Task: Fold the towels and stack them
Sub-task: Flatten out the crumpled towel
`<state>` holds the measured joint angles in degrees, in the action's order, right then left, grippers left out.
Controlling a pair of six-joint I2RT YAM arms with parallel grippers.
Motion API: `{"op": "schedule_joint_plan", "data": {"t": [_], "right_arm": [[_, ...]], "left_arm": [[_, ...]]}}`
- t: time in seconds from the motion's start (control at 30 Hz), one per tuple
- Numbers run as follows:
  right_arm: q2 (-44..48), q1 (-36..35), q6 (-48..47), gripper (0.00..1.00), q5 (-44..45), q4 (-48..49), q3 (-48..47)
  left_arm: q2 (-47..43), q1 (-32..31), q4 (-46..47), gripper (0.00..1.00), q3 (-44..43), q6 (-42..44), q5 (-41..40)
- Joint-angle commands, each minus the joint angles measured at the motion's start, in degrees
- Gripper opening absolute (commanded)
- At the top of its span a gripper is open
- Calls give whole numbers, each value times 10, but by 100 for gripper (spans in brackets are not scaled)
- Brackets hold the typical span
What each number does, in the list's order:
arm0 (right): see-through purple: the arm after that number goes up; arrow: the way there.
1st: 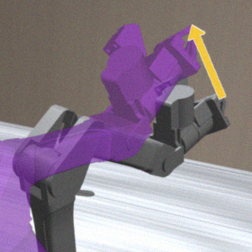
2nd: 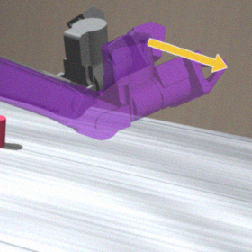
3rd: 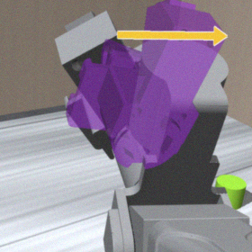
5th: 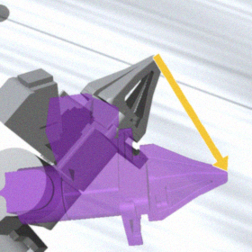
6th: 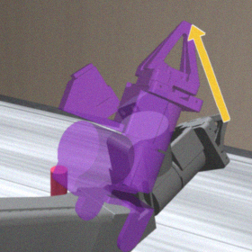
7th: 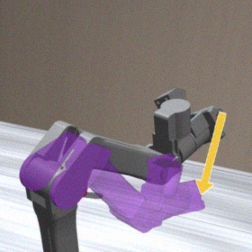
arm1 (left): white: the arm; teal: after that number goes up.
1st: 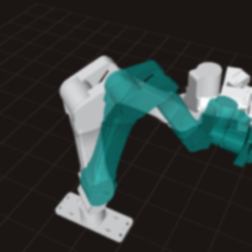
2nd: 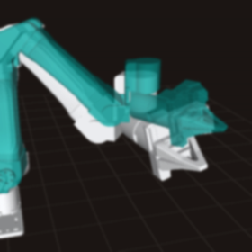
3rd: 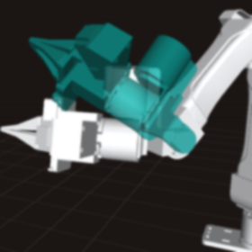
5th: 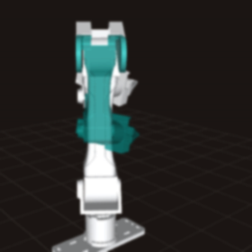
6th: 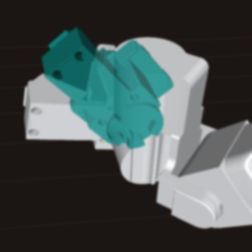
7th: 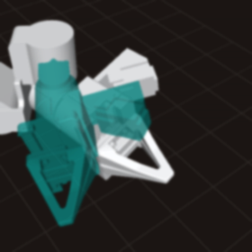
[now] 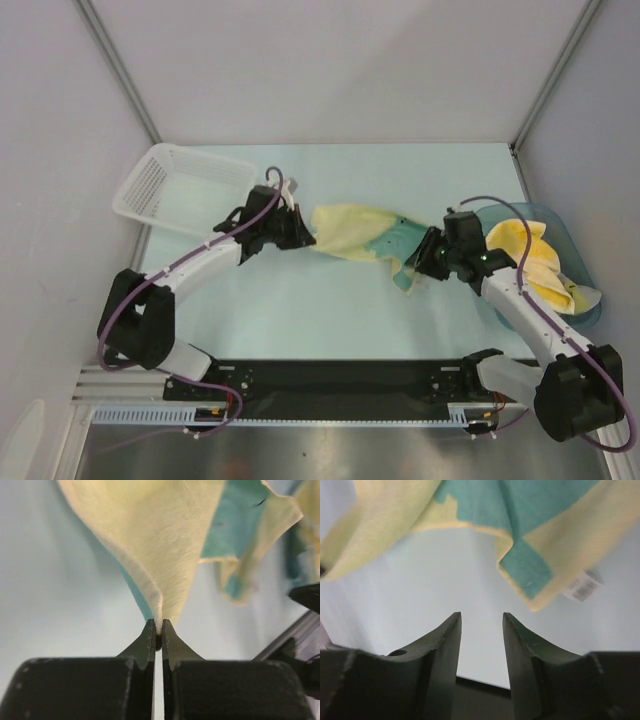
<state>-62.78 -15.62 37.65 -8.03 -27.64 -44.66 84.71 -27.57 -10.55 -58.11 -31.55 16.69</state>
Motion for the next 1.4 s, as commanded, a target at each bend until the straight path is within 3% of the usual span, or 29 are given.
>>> {"op": "schedule_joint_plan", "data": {"t": [0.0,0.17,0.3,0.43,0.7,0.97,1.37], "right_arm": [[32,-54,23,45,-1,-24,-5],[-28,-99,-56,51,-10,-9,-116],[-196,-131,-224,52,-51,50,-247],[-366,-155,-337,51,-95,39,-414],[-603,-160,-428,51,-166,-14,-663],[-726,-172,-460,51,-142,-15,-714],[-765,-185,-492,52,-91,8,-690]], "left_arm": [[-11,1,-5,0,59,-4,-39],[-43,1,8,0,124,-14,-75],[-74,0,25,0,156,-29,-97],[-79,1,40,0,182,-43,-99],[-78,1,82,0,222,-69,-90],[-79,0,88,0,230,-69,-87],[-79,1,90,0,232,-65,-90]]}}
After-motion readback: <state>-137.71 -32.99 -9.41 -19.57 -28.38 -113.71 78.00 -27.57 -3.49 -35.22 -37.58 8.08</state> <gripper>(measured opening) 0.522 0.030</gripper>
